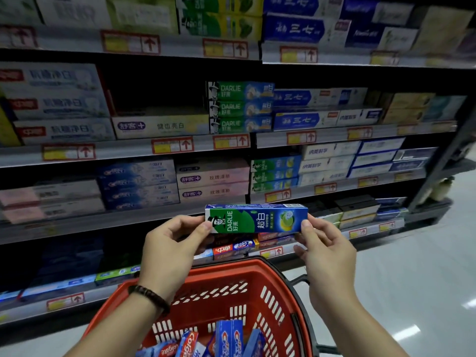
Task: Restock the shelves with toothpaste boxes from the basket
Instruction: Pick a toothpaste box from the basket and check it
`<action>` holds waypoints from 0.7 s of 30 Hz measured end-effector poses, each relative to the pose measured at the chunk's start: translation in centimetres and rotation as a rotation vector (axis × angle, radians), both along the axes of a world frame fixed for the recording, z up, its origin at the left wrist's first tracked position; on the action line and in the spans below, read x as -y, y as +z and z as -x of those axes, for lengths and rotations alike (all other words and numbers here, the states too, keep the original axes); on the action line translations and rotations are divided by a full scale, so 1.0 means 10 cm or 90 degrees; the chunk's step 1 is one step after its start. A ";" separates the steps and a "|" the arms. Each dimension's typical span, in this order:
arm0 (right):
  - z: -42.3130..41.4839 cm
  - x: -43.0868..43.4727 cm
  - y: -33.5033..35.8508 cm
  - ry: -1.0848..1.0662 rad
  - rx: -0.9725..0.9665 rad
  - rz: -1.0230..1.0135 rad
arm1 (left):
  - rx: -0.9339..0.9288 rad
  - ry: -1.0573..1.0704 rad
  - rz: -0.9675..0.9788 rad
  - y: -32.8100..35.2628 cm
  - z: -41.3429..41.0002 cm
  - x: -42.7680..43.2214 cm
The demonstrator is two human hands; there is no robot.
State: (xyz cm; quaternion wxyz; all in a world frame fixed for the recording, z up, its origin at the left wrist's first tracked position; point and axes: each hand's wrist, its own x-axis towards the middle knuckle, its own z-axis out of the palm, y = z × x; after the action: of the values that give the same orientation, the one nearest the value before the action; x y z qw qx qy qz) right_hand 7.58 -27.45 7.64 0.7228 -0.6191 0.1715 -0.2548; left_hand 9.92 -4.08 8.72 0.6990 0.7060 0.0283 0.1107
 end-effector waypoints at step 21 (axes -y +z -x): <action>-1.23 0.55 0.22 -0.081 -0.017 0.050 | 0.023 -0.030 -0.089 0.17 -0.98 0.76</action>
State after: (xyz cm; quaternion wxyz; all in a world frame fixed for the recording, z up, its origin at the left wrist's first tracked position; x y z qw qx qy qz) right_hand 19.92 -32.93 9.86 0.6779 -0.6381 0.2104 -0.2983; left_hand 19.68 -11.70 10.42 0.6510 0.7511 -0.0089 0.1089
